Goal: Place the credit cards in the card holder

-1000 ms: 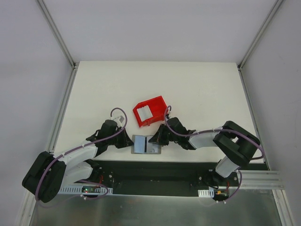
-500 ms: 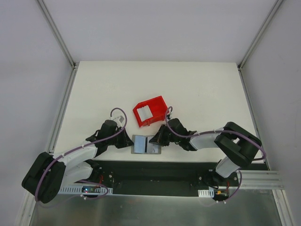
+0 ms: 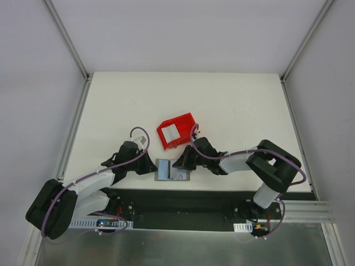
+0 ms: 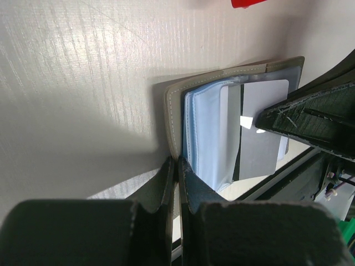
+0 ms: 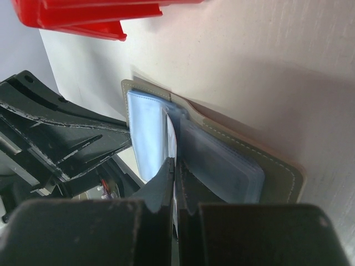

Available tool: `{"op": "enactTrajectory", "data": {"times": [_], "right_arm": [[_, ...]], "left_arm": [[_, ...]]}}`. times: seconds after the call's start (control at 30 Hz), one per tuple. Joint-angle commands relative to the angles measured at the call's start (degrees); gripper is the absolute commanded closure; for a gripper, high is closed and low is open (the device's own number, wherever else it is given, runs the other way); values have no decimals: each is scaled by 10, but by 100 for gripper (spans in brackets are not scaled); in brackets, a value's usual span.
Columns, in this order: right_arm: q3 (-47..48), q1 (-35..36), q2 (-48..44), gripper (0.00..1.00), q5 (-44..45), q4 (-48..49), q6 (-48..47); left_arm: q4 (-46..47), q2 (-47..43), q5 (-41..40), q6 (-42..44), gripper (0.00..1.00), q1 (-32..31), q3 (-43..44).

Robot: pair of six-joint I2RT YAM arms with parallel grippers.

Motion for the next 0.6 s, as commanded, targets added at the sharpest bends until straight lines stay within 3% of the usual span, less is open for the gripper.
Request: {"op": "enactTrajectory", "data": {"times": [0.0,0.13,0.23,0.33,0.47,0.57], "right_arm": [[-1,14,17,100,8,-2,7],[14,33,25,96,16,-2,20],[16,31,30,85,20,-9,19],[-8,17,-10,61,51,-37,7],[3,3,-68,49,91,-149,-36],[33,9,-73,48,84,-195,-59]], "left_arm": [[-5,-2,-12,3,100,1,-4],[-1,4,-13,5,100,1,-2],[-1,10,-9,8,100,1,2],[-1,5,-10,6,100,1,-1],[-1,-5,-11,5,100,1,-6],[-1,-4,-12,2,100,1,-6]]}}
